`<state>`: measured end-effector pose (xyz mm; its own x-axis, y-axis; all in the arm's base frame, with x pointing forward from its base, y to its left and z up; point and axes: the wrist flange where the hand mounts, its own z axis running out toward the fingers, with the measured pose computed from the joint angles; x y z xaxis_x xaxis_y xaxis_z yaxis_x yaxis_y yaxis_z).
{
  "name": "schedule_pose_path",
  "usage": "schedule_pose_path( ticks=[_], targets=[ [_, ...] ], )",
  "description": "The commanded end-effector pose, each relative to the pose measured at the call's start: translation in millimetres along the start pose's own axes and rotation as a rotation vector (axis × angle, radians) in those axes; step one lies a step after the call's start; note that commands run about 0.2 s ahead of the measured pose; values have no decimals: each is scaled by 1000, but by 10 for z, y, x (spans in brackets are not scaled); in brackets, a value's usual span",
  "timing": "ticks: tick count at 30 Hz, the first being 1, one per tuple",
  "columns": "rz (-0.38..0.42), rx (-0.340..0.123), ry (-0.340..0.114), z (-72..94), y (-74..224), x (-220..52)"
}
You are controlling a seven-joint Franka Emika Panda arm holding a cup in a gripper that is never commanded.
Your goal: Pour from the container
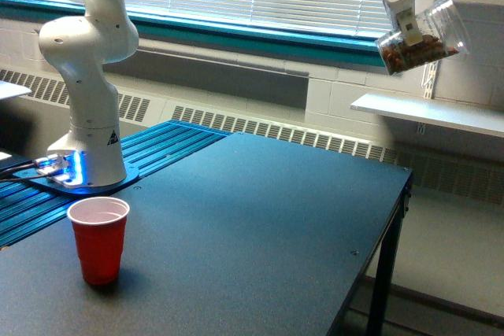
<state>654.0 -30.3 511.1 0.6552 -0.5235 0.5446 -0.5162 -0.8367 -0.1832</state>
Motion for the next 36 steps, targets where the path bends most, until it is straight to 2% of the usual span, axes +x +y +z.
schedule_pose_path(
  ticks=[1,3,12,19,22,27,36],
  targets=[
    [5,2,-5,33,9,-4],
    [10,15,-5,32,-1,-12],
    [19,19,7,9,107,-5],
    [29,-7,25,-10,397,7],
    [37,-31,39,-14,569,6],
    [74,-46,33,-44,813,-43],
    [151,-113,29,-39,1349,-225]
  ],
)
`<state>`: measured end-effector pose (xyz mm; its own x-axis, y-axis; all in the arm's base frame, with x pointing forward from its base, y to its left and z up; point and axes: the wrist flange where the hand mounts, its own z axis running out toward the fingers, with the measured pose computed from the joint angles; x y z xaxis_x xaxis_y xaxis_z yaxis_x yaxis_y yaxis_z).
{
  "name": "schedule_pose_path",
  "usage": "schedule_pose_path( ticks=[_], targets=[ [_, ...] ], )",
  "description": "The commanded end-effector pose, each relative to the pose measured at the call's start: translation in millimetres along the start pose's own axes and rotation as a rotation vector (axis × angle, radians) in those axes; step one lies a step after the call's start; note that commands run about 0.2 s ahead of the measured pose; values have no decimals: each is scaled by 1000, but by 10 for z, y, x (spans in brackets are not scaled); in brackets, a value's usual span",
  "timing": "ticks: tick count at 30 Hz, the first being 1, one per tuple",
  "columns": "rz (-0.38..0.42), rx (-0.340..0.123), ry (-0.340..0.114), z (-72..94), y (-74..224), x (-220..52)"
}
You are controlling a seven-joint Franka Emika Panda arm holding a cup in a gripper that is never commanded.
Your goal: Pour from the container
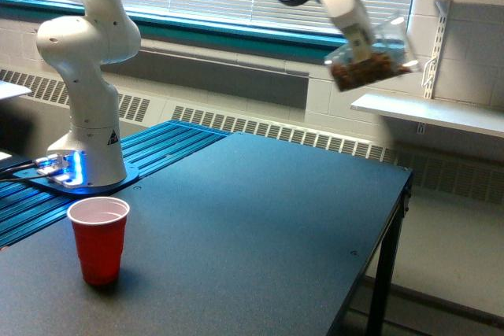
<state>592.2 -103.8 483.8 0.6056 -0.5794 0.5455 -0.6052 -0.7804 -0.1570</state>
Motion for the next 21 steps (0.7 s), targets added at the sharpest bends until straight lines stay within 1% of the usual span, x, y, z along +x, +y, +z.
schedule_pose_path(
  ticks=[1,3,8,13,16,18,21],
  targets=[
    [83,-44,13,-7,443,-45],
    [91,-56,11,-20,569,-78],
    [128,-93,20,-33,898,-180],
    [156,-121,12,-47,1218,-314],
    [166,-146,8,-44,1426,-407],
    [182,-153,-3,-55,1541,-471],
    [195,-179,-1,-87,1737,-519]
  ],
)
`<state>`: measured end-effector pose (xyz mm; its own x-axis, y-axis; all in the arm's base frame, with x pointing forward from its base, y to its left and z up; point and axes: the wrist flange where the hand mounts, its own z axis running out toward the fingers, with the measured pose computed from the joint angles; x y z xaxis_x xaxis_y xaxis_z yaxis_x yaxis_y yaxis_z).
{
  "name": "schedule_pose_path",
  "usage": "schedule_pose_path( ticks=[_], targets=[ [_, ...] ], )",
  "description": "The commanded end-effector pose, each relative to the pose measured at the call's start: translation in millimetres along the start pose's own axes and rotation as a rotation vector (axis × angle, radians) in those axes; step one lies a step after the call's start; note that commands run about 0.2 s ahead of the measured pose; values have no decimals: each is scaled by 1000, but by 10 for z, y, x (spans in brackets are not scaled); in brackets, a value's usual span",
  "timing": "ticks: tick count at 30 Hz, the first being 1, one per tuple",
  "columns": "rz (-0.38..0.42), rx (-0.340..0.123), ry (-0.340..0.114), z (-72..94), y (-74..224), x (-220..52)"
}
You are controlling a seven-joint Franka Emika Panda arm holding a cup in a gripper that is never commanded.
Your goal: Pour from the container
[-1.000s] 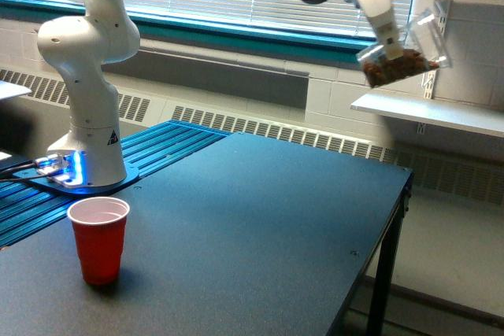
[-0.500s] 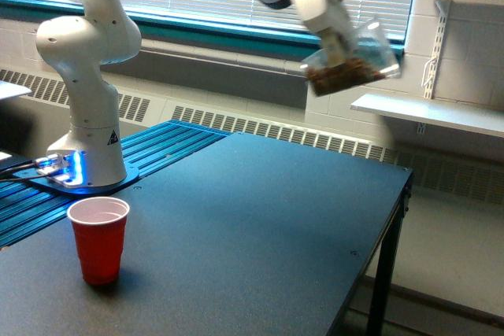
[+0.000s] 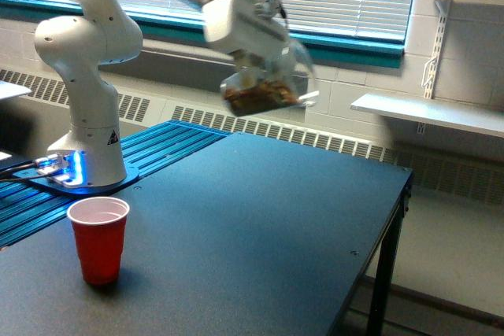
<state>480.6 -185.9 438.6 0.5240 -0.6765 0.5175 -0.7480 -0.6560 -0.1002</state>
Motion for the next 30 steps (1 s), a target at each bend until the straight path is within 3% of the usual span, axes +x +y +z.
schedule_pose_path(
  ticks=[1,13,30],
  targets=[
    [73,-39,12,-22,430,-32],
    [146,-100,-1,-48,1068,-233],
    [223,-161,-66,-3,1786,-819]
  ],
)
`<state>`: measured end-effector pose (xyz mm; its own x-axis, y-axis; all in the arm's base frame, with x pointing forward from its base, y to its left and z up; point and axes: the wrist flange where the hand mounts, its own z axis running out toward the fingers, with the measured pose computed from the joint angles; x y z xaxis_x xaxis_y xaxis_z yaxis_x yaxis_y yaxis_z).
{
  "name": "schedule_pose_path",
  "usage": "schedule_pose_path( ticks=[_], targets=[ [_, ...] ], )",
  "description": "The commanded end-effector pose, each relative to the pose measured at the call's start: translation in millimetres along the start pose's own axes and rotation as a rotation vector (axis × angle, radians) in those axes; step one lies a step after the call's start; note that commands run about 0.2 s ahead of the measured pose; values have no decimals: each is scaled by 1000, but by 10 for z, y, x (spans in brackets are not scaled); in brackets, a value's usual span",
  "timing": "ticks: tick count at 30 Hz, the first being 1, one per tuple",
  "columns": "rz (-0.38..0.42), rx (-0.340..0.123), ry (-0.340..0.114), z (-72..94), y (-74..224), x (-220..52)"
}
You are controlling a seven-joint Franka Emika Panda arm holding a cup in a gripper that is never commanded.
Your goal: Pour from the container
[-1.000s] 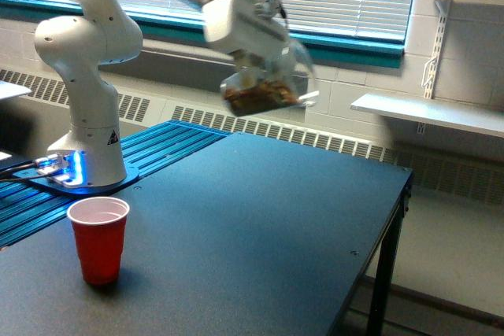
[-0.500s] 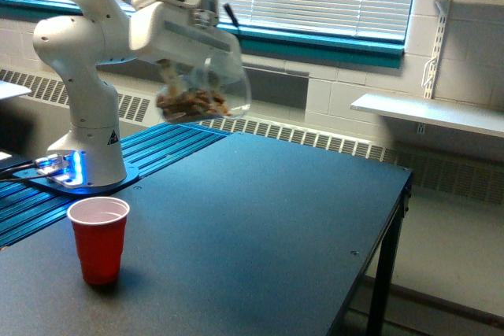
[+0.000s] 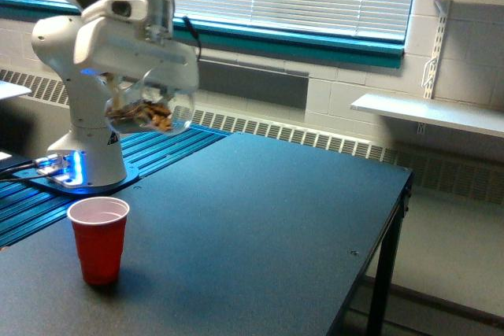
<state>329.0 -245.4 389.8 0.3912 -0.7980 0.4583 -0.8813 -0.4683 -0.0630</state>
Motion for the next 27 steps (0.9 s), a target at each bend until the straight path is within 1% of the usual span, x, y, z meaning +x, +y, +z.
schedule_pose_path(
  ticks=[1,6,14,21,27],
  targets=[
    [42,-22,-21,50,279,-159],
    [43,-50,-37,77,473,-273],
    [48,-82,-62,108,737,-450],
    [62,-114,-99,179,923,-661],
    [62,-144,-119,208,1008,-746]
  ],
)
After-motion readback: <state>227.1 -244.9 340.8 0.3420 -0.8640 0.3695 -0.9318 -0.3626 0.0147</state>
